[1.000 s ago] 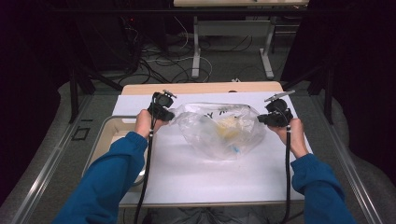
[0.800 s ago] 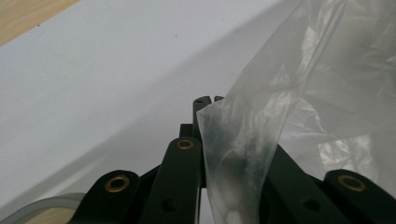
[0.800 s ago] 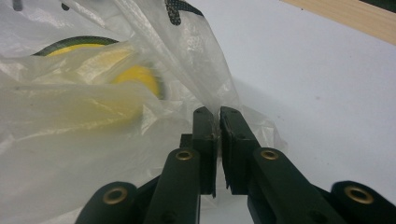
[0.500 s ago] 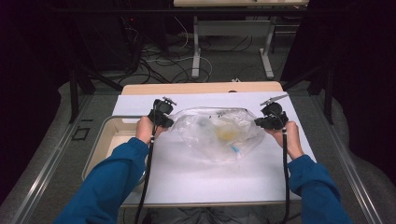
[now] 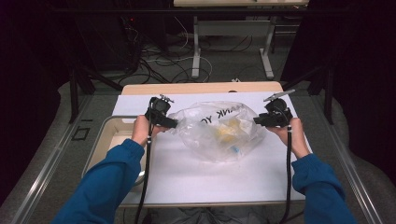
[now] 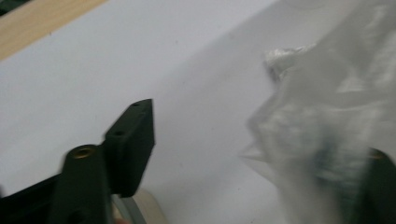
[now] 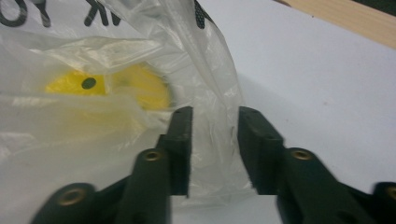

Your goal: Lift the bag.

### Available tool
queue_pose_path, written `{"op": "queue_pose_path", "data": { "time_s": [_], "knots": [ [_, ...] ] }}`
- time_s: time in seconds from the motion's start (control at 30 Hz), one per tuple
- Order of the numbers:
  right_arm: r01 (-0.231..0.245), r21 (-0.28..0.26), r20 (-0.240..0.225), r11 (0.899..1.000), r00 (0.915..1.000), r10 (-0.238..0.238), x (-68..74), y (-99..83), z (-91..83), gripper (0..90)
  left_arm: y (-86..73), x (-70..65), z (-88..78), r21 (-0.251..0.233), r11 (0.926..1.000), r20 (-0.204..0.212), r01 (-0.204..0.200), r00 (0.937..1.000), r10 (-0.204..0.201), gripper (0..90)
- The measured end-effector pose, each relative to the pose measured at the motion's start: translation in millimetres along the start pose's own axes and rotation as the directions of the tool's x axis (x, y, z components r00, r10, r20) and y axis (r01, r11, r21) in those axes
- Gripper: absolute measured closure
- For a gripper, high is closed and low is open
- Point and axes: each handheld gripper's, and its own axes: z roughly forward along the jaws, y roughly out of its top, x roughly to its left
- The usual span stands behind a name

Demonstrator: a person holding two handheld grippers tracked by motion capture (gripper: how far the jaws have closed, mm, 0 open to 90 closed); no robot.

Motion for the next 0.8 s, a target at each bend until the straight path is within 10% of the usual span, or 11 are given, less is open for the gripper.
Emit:
{"op": "queue_pose_path", "data": {
  "time_s": [0.37,0.8],
  "knots": [
    [0.029,-0.023,-0.040,0.999,0.9987,-0.030,11.6,14.9,-41.5,21.5,5.3,2.0,-45.8,-0.131,0.9905,0.028,-0.041,0.9986,0.045,0.3],
    [0.091,-0.033,-0.081,0.995,0.9924,-0.093,36.0,20.7,-57.6,6.5,-5.5,-6.7,-58.6,-0.124,0.9871,0.052,-0.101,0.9928,0.108,0.3]
  ]
}}
